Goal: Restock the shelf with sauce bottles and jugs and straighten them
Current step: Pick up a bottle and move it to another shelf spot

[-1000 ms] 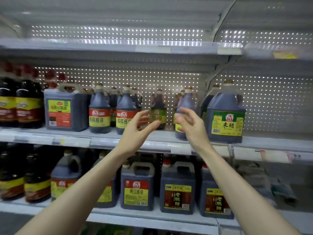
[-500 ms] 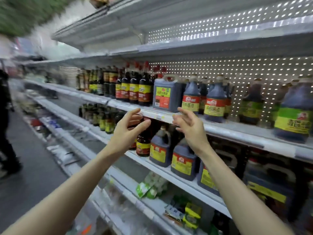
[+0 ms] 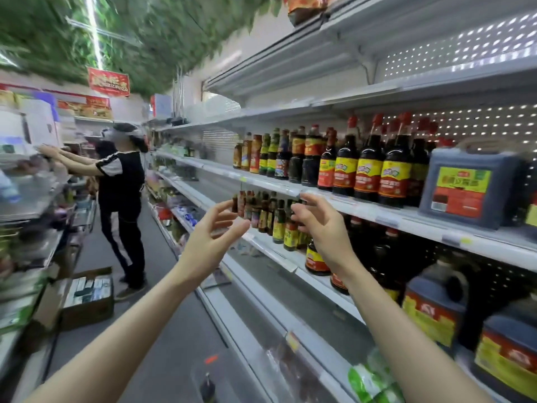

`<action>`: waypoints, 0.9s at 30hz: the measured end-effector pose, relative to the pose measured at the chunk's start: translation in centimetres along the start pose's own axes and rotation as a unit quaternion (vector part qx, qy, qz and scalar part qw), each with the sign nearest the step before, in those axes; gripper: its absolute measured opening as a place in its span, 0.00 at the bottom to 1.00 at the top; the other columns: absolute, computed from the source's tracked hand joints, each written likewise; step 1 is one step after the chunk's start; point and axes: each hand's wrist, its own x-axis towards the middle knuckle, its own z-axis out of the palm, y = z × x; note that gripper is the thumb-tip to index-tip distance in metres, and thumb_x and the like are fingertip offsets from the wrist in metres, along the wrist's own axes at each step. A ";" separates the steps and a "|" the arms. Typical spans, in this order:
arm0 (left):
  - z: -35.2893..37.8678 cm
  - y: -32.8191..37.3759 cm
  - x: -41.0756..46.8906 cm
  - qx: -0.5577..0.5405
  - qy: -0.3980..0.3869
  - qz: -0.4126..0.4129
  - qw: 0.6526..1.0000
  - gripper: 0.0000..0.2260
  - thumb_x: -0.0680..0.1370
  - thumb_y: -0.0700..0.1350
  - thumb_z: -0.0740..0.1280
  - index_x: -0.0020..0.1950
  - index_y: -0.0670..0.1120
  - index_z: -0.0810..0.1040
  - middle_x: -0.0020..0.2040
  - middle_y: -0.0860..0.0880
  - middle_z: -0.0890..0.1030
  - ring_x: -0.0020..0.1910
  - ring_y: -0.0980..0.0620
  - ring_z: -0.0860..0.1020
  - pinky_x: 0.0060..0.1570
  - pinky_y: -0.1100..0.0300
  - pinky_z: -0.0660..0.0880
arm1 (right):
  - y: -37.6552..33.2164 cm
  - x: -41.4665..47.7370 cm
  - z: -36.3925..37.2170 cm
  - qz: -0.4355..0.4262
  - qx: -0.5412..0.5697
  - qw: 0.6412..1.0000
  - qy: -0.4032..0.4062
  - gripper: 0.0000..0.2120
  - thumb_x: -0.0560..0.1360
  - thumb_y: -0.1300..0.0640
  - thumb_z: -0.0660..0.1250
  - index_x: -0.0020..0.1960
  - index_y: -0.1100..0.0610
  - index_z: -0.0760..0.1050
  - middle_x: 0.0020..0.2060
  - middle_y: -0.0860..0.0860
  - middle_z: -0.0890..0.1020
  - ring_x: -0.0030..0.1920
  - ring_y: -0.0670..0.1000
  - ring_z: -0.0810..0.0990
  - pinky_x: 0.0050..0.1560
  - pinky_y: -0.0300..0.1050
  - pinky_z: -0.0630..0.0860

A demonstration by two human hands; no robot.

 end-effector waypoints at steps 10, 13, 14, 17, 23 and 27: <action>-12.9 -15.2 13.9 -0.017 0.016 -0.032 0.999 0.25 0.72 0.53 0.68 0.67 0.48 0.71 0.53 0.51 0.79 0.53 0.58 0.78 0.47 0.69 0.73 | 9.2 13.7 17.9 0.041 0.015 0.999 0.003 0.16 0.78 0.53 0.66 0.65 0.52 0.72 0.47 0.41 0.81 0.54 0.45 0.80 0.56 0.44 0.78; -14.6 -20.0 17.1 -0.022 0.008 -0.050 0.998 0.26 0.71 0.57 0.71 0.65 0.51 0.71 0.53 0.53 0.80 0.53 0.56 0.78 0.51 0.62 0.73 | 13.0 17.0 21.2 0.049 0.003 0.999 0.006 0.15 0.77 0.51 0.67 0.63 0.50 0.72 0.50 0.45 0.82 0.54 0.47 0.80 0.58 0.48 0.78; -15.0 -21.8 18.2 -0.024 0.005 -0.057 0.998 0.26 0.71 0.58 0.72 0.65 0.51 0.71 0.53 0.53 0.80 0.54 0.56 0.78 0.52 0.62 0.73 | 14.5 18.0 22.2 0.055 -0.001 0.998 0.005 0.15 0.77 0.50 0.67 0.63 0.49 0.72 0.51 0.47 0.82 0.55 0.49 0.80 0.59 0.49 0.77; -15.8 -27.3 21.5 -0.009 -0.015 -0.075 0.997 0.28 0.71 0.58 0.71 0.68 0.49 0.70 0.53 0.53 0.80 0.56 0.54 0.78 0.49 0.68 0.71 | 19.6 21.1 25.4 0.071 -0.006 0.997 0.001 0.15 0.77 0.49 0.68 0.62 0.48 0.72 0.55 0.52 0.82 0.57 0.51 0.80 0.60 0.51 0.77; -16.3 -40.2 30.1 0.016 -0.066 -0.102 0.992 0.24 0.74 0.52 0.70 0.69 0.48 0.70 0.54 0.53 0.79 0.52 0.61 0.76 0.42 0.77 0.71 | 32.5 28.3 30.9 0.128 -0.002 0.991 0.029 0.18 0.76 0.49 0.68 0.64 0.53 0.73 0.56 0.51 0.81 0.57 0.51 0.80 0.58 0.48 0.77; -15.7 -49.6 35.9 0.004 -0.117 -0.166 0.979 0.23 0.73 0.55 0.72 0.66 0.52 0.71 0.56 0.51 0.79 0.54 0.59 0.78 0.45 0.73 0.72 | 41.8 32.6 33.7 0.195 -0.005 0.980 0.048 0.13 0.78 0.52 0.66 0.62 0.50 0.72 0.51 0.47 0.81 0.55 0.49 0.81 0.61 0.50 0.76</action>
